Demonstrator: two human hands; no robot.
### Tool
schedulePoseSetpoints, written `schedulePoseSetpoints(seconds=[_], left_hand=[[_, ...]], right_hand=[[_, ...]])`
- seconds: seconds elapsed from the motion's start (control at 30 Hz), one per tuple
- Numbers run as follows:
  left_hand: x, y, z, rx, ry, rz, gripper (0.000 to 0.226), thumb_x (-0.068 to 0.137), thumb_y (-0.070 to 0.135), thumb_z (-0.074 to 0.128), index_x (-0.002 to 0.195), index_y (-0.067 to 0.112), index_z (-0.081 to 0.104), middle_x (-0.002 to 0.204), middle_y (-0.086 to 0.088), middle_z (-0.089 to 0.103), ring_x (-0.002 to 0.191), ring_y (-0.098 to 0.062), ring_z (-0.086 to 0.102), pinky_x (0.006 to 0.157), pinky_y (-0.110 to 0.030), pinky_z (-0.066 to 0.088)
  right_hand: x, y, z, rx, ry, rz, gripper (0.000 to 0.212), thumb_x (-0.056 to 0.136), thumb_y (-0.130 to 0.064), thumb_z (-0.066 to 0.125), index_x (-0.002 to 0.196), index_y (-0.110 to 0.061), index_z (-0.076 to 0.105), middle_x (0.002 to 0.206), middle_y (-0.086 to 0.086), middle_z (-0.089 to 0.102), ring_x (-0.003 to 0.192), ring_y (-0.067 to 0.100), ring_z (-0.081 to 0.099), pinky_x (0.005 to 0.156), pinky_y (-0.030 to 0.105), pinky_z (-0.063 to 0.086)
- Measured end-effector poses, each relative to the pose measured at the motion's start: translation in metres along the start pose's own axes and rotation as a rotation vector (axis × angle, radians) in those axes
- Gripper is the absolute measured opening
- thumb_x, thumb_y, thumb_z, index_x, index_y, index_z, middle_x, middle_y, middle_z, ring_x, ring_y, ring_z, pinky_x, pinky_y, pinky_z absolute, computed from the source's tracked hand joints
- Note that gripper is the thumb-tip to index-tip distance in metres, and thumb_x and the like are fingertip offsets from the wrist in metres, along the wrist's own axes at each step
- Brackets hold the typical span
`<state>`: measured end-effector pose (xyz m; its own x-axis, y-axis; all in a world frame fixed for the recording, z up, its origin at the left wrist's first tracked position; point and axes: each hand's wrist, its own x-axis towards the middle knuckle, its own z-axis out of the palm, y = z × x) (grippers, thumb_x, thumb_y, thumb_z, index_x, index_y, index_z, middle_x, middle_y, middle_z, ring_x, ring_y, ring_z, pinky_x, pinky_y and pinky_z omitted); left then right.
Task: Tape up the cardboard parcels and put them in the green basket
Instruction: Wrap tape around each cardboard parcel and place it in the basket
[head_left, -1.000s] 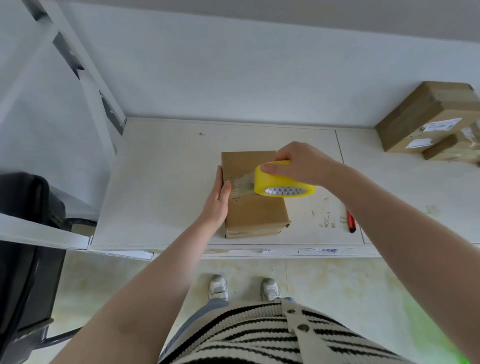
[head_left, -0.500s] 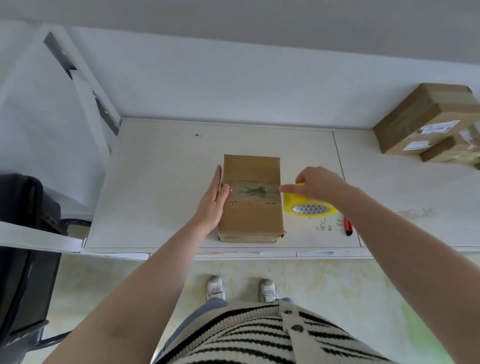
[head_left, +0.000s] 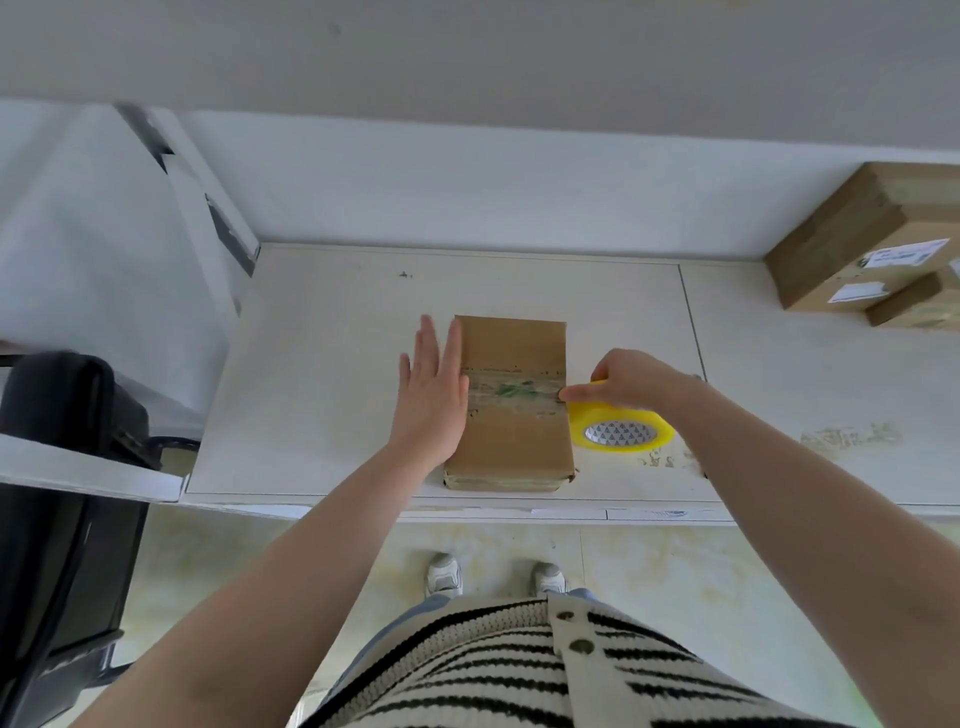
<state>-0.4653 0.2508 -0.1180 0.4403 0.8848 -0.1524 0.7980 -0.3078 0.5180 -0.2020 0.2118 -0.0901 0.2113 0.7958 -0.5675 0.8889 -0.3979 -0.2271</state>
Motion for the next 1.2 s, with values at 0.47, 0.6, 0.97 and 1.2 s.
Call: schedulePoseSetpoints(seconds=[0.47,0.6,0.97,1.2], left_hand=[[0.026,0.047,0.02,0.515,0.029,0.194,0.072,0.104,0.05,0.015,0.155,0.012,-0.019,0.161,-0.01,-0.028,0.149,-0.027,-0.023,0.121,-0.049,-0.011],[0.018,0.069,0.024,0.41,0.077,0.219,0.069,0.102,0.044,0.012,0.154,0.011,-0.019,0.159,-0.007,-0.031,0.149,-0.025,-0.024,0.122,-0.044,-0.011],[0.015,0.073,0.039,0.41,0.006,0.115,0.071,0.101,0.053,0.01,0.154,0.016,-0.019,0.161,-0.009,-0.028,0.149,-0.025,-0.023,0.122,-0.045,-0.01],[0.016,0.07,0.04,0.421,-0.034,0.123,0.073,0.1,0.057,0.013,0.154,0.019,-0.02,0.159,-0.006,-0.032,0.148,-0.022,-0.027,0.122,-0.044,-0.011]], right_hand=[[0.006,0.004,0.001,-0.028,0.031,-0.048,0.065,0.064,-0.086,0.056,0.072,-0.022,0.067,0.065,-0.005,0.066,0.063,0.011,0.061,0.053,0.027,0.04],[0.002,0.006,0.002,-0.03,0.05,-0.064,0.063,0.069,-0.084,0.055,0.073,-0.022,0.065,0.065,-0.005,0.064,0.062,0.011,0.06,0.054,0.027,0.041],[-0.006,0.023,-0.005,0.051,0.092,-0.258,0.058,0.086,-0.065,0.054,0.061,-0.012,0.048,0.061,0.003,0.044,0.061,0.02,0.045,0.059,0.033,0.032],[-0.009,0.023,-0.012,-0.112,0.135,-0.117,0.064,0.072,-0.083,0.054,0.069,-0.019,0.05,0.065,-0.006,0.051,0.069,0.017,0.054,0.061,0.03,0.038]])
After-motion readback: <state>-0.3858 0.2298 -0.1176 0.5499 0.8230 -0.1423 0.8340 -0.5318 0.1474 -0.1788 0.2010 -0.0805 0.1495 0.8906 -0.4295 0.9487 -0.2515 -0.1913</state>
